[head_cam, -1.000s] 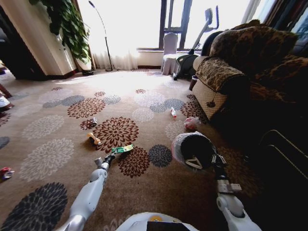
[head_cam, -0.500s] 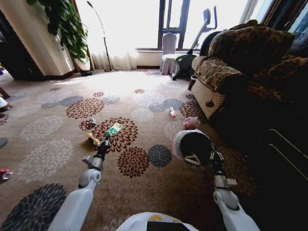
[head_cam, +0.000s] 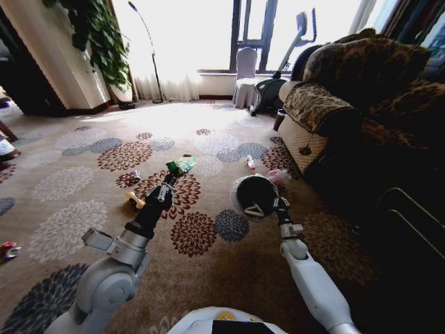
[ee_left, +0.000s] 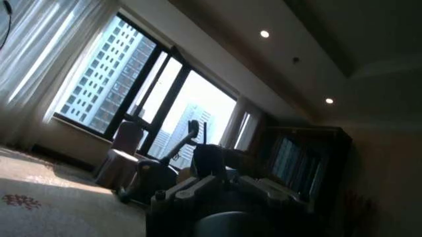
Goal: Pick up the trash from the ground and place it into the trash bin.
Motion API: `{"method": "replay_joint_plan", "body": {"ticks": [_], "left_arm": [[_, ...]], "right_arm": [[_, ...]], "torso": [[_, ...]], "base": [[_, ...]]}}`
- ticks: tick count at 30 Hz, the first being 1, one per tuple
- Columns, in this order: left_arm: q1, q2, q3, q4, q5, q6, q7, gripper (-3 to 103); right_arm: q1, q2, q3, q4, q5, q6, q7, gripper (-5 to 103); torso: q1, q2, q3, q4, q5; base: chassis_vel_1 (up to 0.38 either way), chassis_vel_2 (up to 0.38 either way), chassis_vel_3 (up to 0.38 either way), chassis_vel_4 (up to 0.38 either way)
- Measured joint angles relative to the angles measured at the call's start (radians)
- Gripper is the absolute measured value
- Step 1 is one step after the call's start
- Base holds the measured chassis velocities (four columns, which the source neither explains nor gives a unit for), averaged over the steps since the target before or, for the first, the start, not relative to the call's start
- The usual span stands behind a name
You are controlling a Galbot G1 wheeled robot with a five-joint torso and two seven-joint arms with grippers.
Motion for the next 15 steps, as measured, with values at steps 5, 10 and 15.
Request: {"method": "replay_joint_plan", "body": {"ticks": [5,10,15], "left_arm": [[-0.054,0.031,0.053,0.005,-0.059,0.055,-0.005,0],[-0.087,0.054,0.123,0.026,-0.055,0.090,-0.004,0],[-0.114,0.053,0.200,0.099,-0.020,0.094,-0.001,0]], "right_arm": [[-0.006,0.008,-0.028,0.019,-0.003,-0.011,0.001,0],[0.032,0.033,-0.073,0.000,-0.014,-0.014,0.000,0],[0.083,0.045,-0.113,-0.013,-0.011,-0.021,0.000,0]], "torso": [[0.000,0.000,0.000,-0.0009,-0.0004],[0.000,0.000,0.000,0.0001,0.0001],[0.000,0.000,0.000,-0.0001,0.0000]], "base": [[0.000,0.000,0.000,0.000],[0.000,0.000,0.000,0.000],[0.000,0.000,0.000,0.000]]}}
